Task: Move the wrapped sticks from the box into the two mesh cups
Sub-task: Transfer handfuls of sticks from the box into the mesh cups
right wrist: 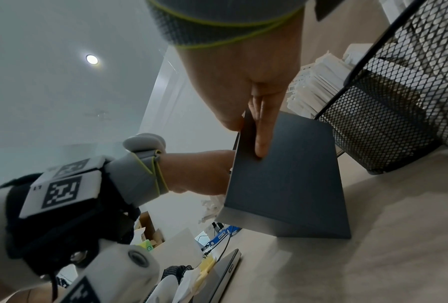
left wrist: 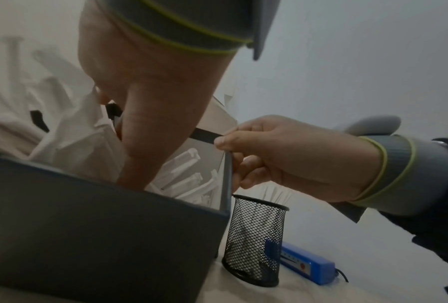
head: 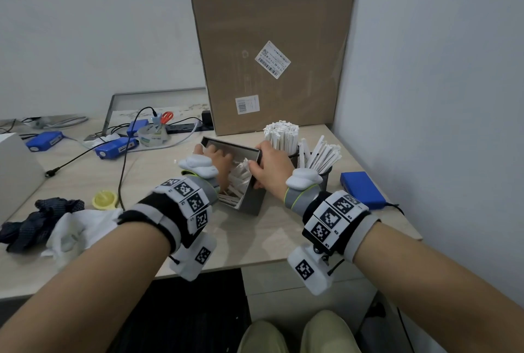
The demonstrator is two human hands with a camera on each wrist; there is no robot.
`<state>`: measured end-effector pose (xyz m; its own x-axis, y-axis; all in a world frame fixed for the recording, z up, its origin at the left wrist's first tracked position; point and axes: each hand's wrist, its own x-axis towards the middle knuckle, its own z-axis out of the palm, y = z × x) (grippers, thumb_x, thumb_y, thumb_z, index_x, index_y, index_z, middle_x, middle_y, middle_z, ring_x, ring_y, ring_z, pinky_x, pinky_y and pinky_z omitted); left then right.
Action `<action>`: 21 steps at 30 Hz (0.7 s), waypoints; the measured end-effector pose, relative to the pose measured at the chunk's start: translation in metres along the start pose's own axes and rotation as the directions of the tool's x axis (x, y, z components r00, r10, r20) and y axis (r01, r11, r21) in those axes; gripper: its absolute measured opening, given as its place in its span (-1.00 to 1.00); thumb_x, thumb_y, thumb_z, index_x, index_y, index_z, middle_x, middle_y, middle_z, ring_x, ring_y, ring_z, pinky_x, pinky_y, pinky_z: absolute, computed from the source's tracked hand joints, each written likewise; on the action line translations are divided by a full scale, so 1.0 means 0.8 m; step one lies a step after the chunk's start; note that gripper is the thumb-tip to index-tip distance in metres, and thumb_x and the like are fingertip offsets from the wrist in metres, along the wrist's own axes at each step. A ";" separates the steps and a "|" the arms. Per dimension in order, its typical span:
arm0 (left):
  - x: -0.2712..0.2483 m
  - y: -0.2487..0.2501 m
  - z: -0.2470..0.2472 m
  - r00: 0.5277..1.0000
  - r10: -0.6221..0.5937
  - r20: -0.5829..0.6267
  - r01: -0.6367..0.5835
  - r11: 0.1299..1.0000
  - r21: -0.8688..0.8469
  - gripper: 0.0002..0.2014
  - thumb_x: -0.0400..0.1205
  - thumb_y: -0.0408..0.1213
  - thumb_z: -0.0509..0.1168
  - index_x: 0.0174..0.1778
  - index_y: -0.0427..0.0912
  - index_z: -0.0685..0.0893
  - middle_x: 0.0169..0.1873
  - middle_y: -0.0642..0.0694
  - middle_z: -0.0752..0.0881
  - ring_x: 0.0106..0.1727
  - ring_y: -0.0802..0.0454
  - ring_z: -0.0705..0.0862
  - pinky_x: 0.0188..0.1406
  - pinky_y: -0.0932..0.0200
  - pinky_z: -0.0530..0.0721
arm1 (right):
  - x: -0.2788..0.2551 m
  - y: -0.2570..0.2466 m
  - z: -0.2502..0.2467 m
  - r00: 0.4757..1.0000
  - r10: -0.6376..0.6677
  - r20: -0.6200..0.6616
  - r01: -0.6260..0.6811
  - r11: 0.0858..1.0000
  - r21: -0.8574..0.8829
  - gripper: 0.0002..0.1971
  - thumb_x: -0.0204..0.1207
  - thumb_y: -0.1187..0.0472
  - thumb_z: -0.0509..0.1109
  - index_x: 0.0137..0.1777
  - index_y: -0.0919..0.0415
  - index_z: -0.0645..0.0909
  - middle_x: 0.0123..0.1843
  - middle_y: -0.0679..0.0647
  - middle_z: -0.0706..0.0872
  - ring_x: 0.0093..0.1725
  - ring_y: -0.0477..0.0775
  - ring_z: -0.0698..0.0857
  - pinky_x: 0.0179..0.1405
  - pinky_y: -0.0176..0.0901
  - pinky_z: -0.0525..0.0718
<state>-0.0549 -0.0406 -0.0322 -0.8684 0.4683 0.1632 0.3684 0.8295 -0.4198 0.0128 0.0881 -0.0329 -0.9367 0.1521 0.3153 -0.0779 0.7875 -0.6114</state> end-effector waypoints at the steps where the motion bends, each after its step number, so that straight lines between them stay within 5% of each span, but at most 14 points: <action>1: -0.001 -0.001 -0.002 1.000 0.011 0.002 -0.012 0.999 0.036 -0.66 0.56 -0.04 0.21 0.25 0.03 0.55 0.18 0.00 0.64 0.36 -0.04 0.44 0.39 -0.07 0.28 | 0.001 0.001 0.001 1.000 -0.004 -0.002 0.004 1.000 0.004 -0.64 0.62 0.13 0.28 0.31 0.33 0.43 -0.14 0.29 0.78 -0.14 0.30 0.78 -0.12 0.12 0.71; 7: -0.002 -0.002 -0.004 0.994 -0.064 0.085 0.053 0.991 0.126 -0.75 0.61 -0.08 0.14 0.12 0.05 0.65 0.15 -0.03 0.59 0.29 -0.04 0.44 0.35 0.00 0.32 | 0.001 0.004 0.000 1.000 -0.003 -0.008 0.003 1.000 0.010 -0.62 0.62 0.11 0.29 0.32 0.34 0.43 -0.18 0.25 0.79 -0.14 0.26 0.79 -0.14 0.08 0.69; 13: -0.003 0.001 -0.013 0.986 -0.008 0.165 -0.009 0.995 0.097 -0.75 0.64 -0.18 0.13 0.17 -0.01 0.61 0.17 -0.05 0.64 0.30 -0.06 0.52 0.26 0.03 0.35 | 0.002 0.006 0.001 1.000 0.009 0.007 -0.009 1.000 0.029 -0.62 0.62 0.10 0.29 0.31 0.33 0.42 -0.22 0.26 0.80 -0.25 0.24 0.81 -0.17 0.12 0.73; 16: -0.003 -0.002 -0.023 0.971 0.025 0.237 -0.036 0.998 0.044 -0.91 0.63 -0.24 0.15 -0.06 -0.02 0.56 -0.05 -0.01 0.70 0.13 -0.07 0.66 0.19 0.04 0.36 | 0.003 0.007 0.002 1.000 0.014 0.016 -0.015 0.999 0.035 -0.62 0.63 0.10 0.28 0.31 0.34 0.41 -0.24 0.26 0.80 -0.28 0.23 0.81 -0.17 0.11 0.73; 18: -0.003 -0.005 -0.022 0.975 -0.007 0.222 0.020 0.998 -0.060 -0.74 0.65 -0.30 0.15 -0.36 -0.03 0.34 -0.36 -0.01 0.51 -0.06 -0.04 0.57 0.01 0.08 0.35 | 0.003 0.006 0.001 1.000 0.014 0.015 -0.015 1.000 0.024 -0.62 0.63 0.09 0.28 0.31 0.34 0.41 -0.24 0.26 0.80 -0.27 0.24 0.81 -0.16 0.12 0.73; 20: -0.005 -0.008 -0.028 0.980 -0.005 0.199 0.027 0.994 -0.108 -0.63 0.68 -0.34 0.14 -0.44 -0.03 0.24 -0.44 0.00 0.34 -0.10 0.01 0.44 -0.11 0.11 0.34 | 0.003 0.006 0.001 1.000 0.011 0.022 -0.012 1.000 0.021 -0.63 0.63 0.08 0.29 0.29 0.33 0.41 -0.24 0.26 0.80 -0.29 0.23 0.81 -0.18 0.12 0.74; 21: -0.006 -0.007 -0.035 0.978 -0.019 0.208 0.048 0.989 -0.140 -0.69 0.68 -0.35 0.15 -0.39 -0.02 0.33 -0.39 -0.01 0.40 -0.11 0.01 0.44 -0.13 0.13 0.37 | 0.003 0.006 0.002 1.000 0.010 0.027 -0.010 1.000 0.026 -0.64 0.63 0.07 0.29 0.27 0.33 0.41 -0.24 0.25 0.80 -0.31 0.22 0.81 -0.20 0.12 0.74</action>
<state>-0.0434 -0.0393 -0.0054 -0.9251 0.3794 -0.0180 0.3687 0.8856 -0.2824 0.0097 0.0914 -0.0361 -0.9461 0.1439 0.2900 -0.0770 0.7701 -0.6332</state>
